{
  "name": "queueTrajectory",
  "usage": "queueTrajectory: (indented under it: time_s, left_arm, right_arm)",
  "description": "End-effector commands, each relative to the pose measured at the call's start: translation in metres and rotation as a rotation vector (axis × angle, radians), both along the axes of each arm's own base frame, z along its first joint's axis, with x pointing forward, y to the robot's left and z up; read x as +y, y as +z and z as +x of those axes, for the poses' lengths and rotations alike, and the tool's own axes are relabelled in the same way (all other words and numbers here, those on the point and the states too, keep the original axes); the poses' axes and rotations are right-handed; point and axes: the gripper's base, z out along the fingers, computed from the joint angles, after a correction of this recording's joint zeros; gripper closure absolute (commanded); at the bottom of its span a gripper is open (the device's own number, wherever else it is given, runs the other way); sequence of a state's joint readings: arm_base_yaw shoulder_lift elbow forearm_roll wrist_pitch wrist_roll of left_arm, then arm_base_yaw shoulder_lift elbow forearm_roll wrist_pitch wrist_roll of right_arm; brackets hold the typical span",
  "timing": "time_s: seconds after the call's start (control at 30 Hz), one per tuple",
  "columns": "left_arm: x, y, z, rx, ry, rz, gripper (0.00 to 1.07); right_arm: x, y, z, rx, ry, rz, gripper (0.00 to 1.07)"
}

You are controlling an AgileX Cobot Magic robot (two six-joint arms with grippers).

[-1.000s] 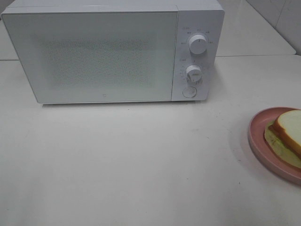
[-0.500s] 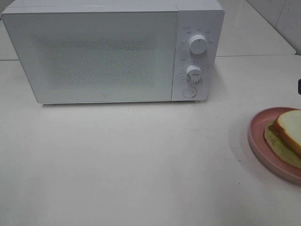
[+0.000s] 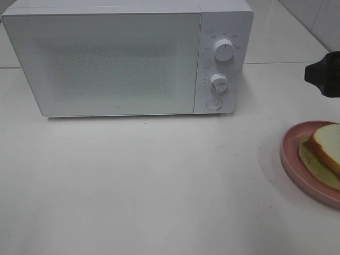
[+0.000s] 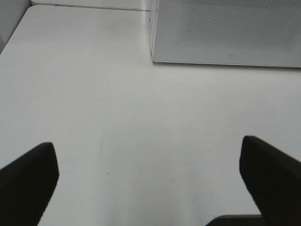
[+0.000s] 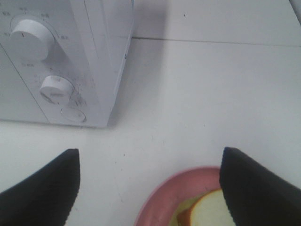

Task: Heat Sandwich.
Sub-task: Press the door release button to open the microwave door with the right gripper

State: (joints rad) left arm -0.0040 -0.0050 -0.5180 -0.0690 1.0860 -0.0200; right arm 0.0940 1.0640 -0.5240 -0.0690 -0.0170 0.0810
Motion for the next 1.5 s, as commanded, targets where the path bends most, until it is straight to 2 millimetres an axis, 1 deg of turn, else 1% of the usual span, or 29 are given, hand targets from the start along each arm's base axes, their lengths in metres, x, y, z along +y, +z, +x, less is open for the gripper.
queueTrajectory:
  time_s: [0.03,0.17,0.27,0.33,0.37,0.5,0.57,0.6,0.67,0.73,0.83,0.87,1.0,1.03,1.17,1.23,1.33,1.4,1.5]
  left_arm:
    - [0.0,0.0,-0.003,-0.034,0.005,-0.002,0.09]
    - [0.0,0.0,-0.003,-0.034,0.005,-0.002,0.09]
    - [0.0,0.0,-0.003,-0.034,0.005,-0.002,0.09]
    - [0.0,0.0,-0.003,-0.034,0.005,-0.002,0.09]
    - [0.0,0.0,-0.003,-0.034,0.005,-0.002,0.09]
    - [0.0,0.0,-0.003,-0.034,0.005,-0.002,0.09]
    - [0.0,0.0,-0.003,-0.034,0.005,-0.002,0.09]
    - [0.0,0.0,-0.003,-0.034,0.005,-0.002,0.09]
    - [0.0,0.0,-0.003,-0.034,0.005,-0.002,0.09]
    - [0.0,0.0,-0.003,-0.034,0.005,-0.002,0.09]
    - [0.0,0.0,-0.003,-0.034,0.005,-0.002,0.09]
    - [0.0,0.0,-0.003,-0.034,0.005,-0.002,0.09]
    - [0.0,0.0,-0.003,-0.034,0.005,-0.002,0.09]
    - [0.0,0.0,-0.003,-0.034,0.005,-0.002,0.09]
    - [0.0,0.0,-0.003,-0.034,0.005,-0.002,0.09]
    - [0.0,0.0,-0.003,-0.034,0.005,-0.002,0.09]
    - [0.0,0.0,-0.003,-0.034,0.005,-0.002,0.09]
    - [0.0,0.0,-0.003,-0.034,0.005,-0.002,0.09]
    - [0.0,0.0,-0.003,-0.034,0.005,-0.002,0.09]
  right_arm:
    - [0.0,-0.003,0.006,-0.078,-0.002,0.015,0.31]
    - [-0.001,-0.018,0.01,-0.134,-0.041,0.077,0.31]
    - [-0.001,-0.023,0.01,-0.145,-0.053,0.081,0.31]
    - [0.005,-0.031,0.011,-0.155,-0.038,0.072,0.31]
    - [0.005,-0.031,0.011,-0.155,-0.038,0.072,0.31]
    - [0.021,-0.045,0.013,-0.156,-0.01,0.062,0.31]
    - [0.024,-0.046,0.014,-0.165,-0.008,0.056,0.31]
    - [0.031,-0.051,0.016,-0.166,-0.004,0.049,0.31]
    - [0.038,-0.054,0.017,-0.177,-0.01,0.043,0.31]
    - [0.04,-0.055,0.017,-0.187,-0.014,0.036,0.31]
    - [0.052,-0.062,0.019,-0.202,-0.018,0.022,0.31]
    - [0.052,-0.062,0.019,-0.202,-0.018,0.022,0.31]
    - [0.067,-0.073,0.018,-0.216,-0.026,0.018,0.31]
    - [0.067,-0.073,0.018,-0.216,-0.026,0.018,0.31]
    - [0.082,-0.081,0.016,-0.243,-0.032,0.009,0.31]
    - [0.084,-0.084,0.015,-0.241,-0.033,0.004,0.31]
    - [0.095,-0.092,0.011,-0.247,-0.026,-0.011,0.31]
    - [0.097,-0.093,0.01,-0.249,-0.029,-0.015,0.31]
    - [0.108,-0.099,0.007,-0.246,-0.033,-0.019,0.31]
